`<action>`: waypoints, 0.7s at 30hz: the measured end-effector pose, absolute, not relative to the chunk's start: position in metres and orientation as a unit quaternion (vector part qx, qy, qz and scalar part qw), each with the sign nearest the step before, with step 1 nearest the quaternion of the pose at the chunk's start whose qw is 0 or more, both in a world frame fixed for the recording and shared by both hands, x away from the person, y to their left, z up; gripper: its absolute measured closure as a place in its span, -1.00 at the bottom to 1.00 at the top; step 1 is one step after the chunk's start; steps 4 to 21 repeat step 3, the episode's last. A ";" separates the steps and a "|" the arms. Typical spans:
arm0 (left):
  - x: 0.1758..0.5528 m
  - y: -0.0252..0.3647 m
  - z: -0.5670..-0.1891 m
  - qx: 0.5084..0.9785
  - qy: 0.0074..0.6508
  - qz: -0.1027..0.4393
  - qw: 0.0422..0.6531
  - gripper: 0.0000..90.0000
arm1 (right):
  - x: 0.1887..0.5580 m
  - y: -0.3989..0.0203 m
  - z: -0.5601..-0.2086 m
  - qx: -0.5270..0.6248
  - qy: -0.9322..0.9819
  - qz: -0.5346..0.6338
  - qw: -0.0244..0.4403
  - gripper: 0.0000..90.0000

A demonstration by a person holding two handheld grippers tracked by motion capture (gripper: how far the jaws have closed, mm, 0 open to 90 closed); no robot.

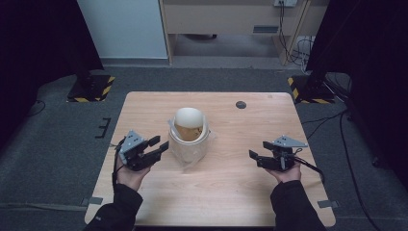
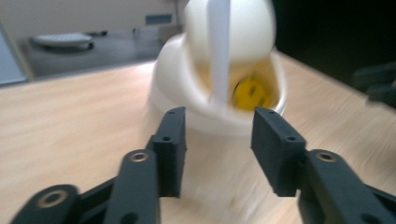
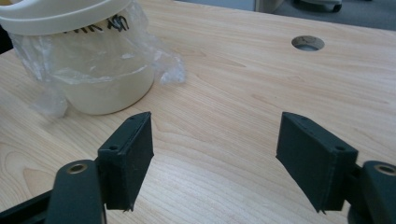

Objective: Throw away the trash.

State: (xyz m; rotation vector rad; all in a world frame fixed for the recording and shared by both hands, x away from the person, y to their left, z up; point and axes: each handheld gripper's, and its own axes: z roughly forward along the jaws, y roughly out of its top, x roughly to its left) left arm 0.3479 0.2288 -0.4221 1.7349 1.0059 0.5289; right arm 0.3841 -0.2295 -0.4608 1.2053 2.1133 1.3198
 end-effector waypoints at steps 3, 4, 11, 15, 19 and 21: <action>0.342 0.247 -0.439 0.729 0.440 0.215 0.478 -0.02 | 0.386 -0.231 -0.464 0.446 0.746 0.461 0.181 -0.51; 0.342 0.247 -0.439 0.729 0.440 0.215 0.478 -0.02 | 0.386 -0.231 -0.464 0.446 0.746 0.461 0.181 -0.51; 0.342 0.247 -0.439 0.729 0.440 0.215 0.478 -0.02 | 0.386 -0.231 -0.464 0.446 0.746 0.461 0.181 -0.51; 0.342 0.247 -0.439 0.729 0.440 0.215 0.478 -0.02 | 0.386 -0.231 -0.464 0.446 0.746 0.461 0.181 -0.51; 0.342 0.247 -0.439 0.729 0.440 0.215 0.478 -0.02 | 0.386 -0.231 -0.464 0.446 0.746 0.461 0.181 -0.51; 0.342 0.247 -0.439 0.729 0.440 0.215 0.478 -0.02 | 0.386 -0.231 -0.464 0.446 0.746 0.461 0.181 -0.51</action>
